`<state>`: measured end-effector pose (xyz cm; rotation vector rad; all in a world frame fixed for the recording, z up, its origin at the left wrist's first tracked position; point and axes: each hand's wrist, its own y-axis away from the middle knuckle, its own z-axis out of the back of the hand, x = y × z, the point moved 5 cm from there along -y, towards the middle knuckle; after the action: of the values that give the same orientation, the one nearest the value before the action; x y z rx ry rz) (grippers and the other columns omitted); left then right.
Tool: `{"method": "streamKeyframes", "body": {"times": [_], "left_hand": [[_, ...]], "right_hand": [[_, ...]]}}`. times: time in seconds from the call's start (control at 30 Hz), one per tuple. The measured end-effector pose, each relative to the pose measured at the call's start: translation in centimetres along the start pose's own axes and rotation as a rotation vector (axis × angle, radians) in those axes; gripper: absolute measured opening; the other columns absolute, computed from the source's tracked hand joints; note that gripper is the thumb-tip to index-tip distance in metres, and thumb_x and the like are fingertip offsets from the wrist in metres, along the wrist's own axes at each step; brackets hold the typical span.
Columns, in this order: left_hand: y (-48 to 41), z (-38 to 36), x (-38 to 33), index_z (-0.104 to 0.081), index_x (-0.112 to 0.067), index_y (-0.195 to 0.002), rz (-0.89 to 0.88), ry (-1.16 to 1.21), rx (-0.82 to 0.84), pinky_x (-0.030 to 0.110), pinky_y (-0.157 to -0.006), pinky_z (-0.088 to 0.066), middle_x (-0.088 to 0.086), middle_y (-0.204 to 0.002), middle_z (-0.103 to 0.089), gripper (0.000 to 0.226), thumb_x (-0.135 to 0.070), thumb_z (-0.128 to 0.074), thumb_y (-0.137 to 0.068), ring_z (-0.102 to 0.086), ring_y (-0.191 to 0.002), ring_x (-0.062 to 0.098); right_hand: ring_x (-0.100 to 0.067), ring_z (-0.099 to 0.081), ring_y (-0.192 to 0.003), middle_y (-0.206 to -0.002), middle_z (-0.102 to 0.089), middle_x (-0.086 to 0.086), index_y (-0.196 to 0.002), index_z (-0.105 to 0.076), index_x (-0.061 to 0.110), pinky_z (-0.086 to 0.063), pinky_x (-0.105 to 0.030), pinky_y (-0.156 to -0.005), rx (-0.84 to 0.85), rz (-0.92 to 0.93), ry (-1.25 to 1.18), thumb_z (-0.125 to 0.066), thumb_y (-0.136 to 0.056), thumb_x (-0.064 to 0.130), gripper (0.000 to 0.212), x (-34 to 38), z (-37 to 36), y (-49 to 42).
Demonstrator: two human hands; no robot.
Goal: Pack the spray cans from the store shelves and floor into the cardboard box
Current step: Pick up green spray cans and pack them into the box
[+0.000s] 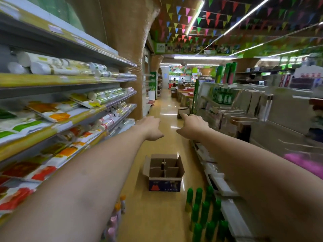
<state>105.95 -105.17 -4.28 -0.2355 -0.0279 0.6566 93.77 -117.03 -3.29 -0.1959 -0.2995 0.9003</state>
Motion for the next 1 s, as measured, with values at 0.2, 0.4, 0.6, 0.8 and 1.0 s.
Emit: {"method": "streamKeyframes", "body": {"times": [0.2, 0.4, 0.6, 0.8, 1.0], "left_hand": [[-11.6, -2.1, 1.2, -0.045, -0.019, -0.148, 0.024, -0.016, 0.007, 0.047, -0.101, -0.051, 0.007, -0.142, -0.051, 0.073, -0.055, -0.067, -0.089, -0.051, -0.128, 0.030], [-22.2, -5.8, 2.0, -0.046, -0.023, -0.146, 0.018, -0.038, 0.043, 0.047, -0.097, -0.053, 0.005, -0.139, -0.054, 0.069, -0.056, -0.066, -0.089, -0.054, -0.125, 0.029], [-34.3, -9.8, 2.3, -0.042, -0.022, -0.152, -0.073, -0.031, 0.024, 0.047, -0.104, -0.049, 0.006, -0.151, -0.046, 0.072, -0.053, -0.066, -0.091, -0.047, -0.136, 0.031], [-48.4, -12.2, 5.9, -0.044, -0.022, -0.150, -0.108, -0.054, 0.037, 0.048, -0.104, -0.048, 0.005, -0.149, -0.048, 0.070, -0.054, -0.065, -0.092, -0.048, -0.134, 0.031], [-60.0, -13.7, 9.3, -0.044, -0.020, -0.150, -0.105, -0.012, 0.042, 0.050, -0.104, -0.048, 0.006, -0.149, -0.048, 0.069, -0.052, -0.066, -0.092, -0.048, -0.134, 0.031]], "right_hand": [[-0.033, -0.049, -0.126, -0.139, -0.053, -0.009, -0.151, -0.038, 0.028, -0.047, -0.050, -0.098, 0.022, 0.033, -0.027, -0.066, -0.091, 0.042, 0.068, -2.2, -3.8, -11.4], [-0.033, -0.048, -0.129, -0.143, -0.052, -0.009, -0.152, -0.038, 0.027, -0.047, -0.050, -0.100, 0.022, -0.004, -0.039, -0.065, -0.092, 0.045, 0.069, -5.0, -7.8, -21.1], [-0.035, -0.045, -0.130, -0.141, -0.052, -0.010, -0.149, -0.040, 0.025, -0.045, -0.052, -0.102, 0.035, -0.063, -0.026, -0.065, -0.091, 0.044, 0.066, -7.4, -12.3, -32.4], [-0.034, -0.047, -0.128, -0.140, -0.053, -0.009, -0.148, -0.041, 0.027, -0.045, -0.052, -0.100, 0.024, -0.094, -0.026, -0.066, -0.090, 0.044, 0.065, -7.2, -16.2, -46.7], [-0.034, -0.050, -0.124, -0.133, -0.055, -0.008, -0.143, -0.044, 0.027, -0.047, -0.054, -0.099, 0.000, -0.106, -0.022, -0.067, -0.089, 0.044, 0.061, -7.4, -18.6, -58.1]]}}
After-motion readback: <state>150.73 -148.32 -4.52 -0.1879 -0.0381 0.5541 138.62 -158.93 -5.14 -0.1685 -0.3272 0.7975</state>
